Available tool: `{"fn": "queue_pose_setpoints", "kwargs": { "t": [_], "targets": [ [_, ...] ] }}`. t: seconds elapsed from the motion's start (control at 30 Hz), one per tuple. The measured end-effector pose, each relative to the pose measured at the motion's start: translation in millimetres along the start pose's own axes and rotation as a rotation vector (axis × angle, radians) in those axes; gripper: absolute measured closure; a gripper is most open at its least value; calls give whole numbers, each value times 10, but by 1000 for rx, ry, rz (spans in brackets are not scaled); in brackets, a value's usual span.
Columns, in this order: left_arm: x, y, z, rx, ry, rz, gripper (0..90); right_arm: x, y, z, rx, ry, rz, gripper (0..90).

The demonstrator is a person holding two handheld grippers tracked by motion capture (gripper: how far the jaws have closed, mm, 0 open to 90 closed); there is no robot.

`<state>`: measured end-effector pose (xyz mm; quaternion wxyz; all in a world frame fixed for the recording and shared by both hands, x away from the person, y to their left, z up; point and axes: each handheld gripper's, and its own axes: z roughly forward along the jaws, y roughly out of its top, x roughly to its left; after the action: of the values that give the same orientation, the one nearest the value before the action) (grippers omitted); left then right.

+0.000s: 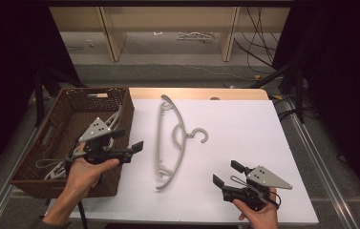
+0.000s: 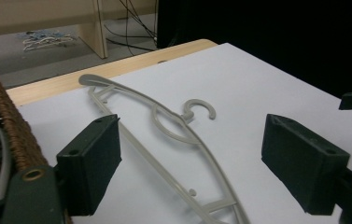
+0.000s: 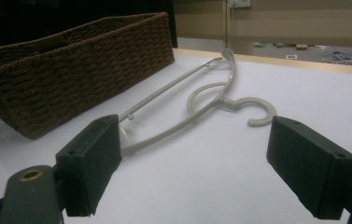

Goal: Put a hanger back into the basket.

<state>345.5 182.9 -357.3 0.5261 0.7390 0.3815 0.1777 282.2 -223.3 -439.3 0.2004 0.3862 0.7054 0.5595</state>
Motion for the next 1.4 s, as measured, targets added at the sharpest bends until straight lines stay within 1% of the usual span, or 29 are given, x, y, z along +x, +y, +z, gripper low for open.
{"fn": "queue_pose_setpoints", "kwargs": {
  "t": [0.07,0.1,0.13,0.17,0.2,0.33,0.37,0.53,0.57,0.6,0.63,0.73,0.77,0.83,1.0,1.03,1.07,1.1,1.13,1.17,1.2,1.27,1.37,1.4],
  "targets": [
    [-26,-35,25,2,-1,0,184,-3,0,0,1,0,2,188],
    [-32,-47,35,5,-2,11,180,-5,-2,4,-8,-1,2,188],
    [-44,-60,43,5,-2,9,179,-5,-3,7,-16,-4,1,188],
    [-50,-70,47,4,2,8,179,-3,0,5,-16,8,11,188],
    [-51,-77,47,2,-1,14,178,-4,0,5,-19,7,6,187],
    [-82,-106,52,-13,-4,10,168,2,3,9,-28,15,6,188],
    [-88,-113,52,-10,-5,17,168,2,2,9,-28,16,6,188],
    [-141,-143,65,-3,-7,24,169,1,3,8,-29,16,5,188],
    [-171,-154,76,3,-7,37,169,2,4,8,-29,16,5,188],
    [-171,-154,76,3,-7,37,169,4,4,9,-28,17,5,188],
    [-206,-167,94,14,-13,41,169,6,3,10,-27,16,6,188],
    [-250,-182,137,25,-22,54,169,4,5,9,-25,13,1,187],
    [-268,-192,155,30,-25,51,169,7,4,13,-27,16,7,187],
    [-291,-204,188,42,-34,69,169,4,5,8,-25,14,0,188],
    [-336,-226,259,63,-39,78,169,5,5,15,-30,20,7,187],
    [-345,-234,283,70,-41,85,169,3,7,14,-26,17,1,187],
    [-358,-242,304,73,-42,81,169,6,8,15,-24,18,-3,187],
    [-374,-252,342,81,-47,84,169,14,9,14,-18,26,-3,187],
    [-374,-252,342,81,-47,84,169,14,9,14,-18,26,-3,187],
    [-393,-258,386,94,-52,95,170,20,11,14,-19,24,-3,187],
    [-407,-261,410,97,-53,94,170,26,18,4,-8,21,-1,187],
    [-415,-260,433,100,-55,100,170,27,16,9,-14,21,-6,187],
    [-446,-263,531,113,-58,108,171,25,18,11,-16,20,-9,187],
    [-452,-265,554,119,-59,110,171,29,21,9,-8,23,-2,187]
  ]
}}
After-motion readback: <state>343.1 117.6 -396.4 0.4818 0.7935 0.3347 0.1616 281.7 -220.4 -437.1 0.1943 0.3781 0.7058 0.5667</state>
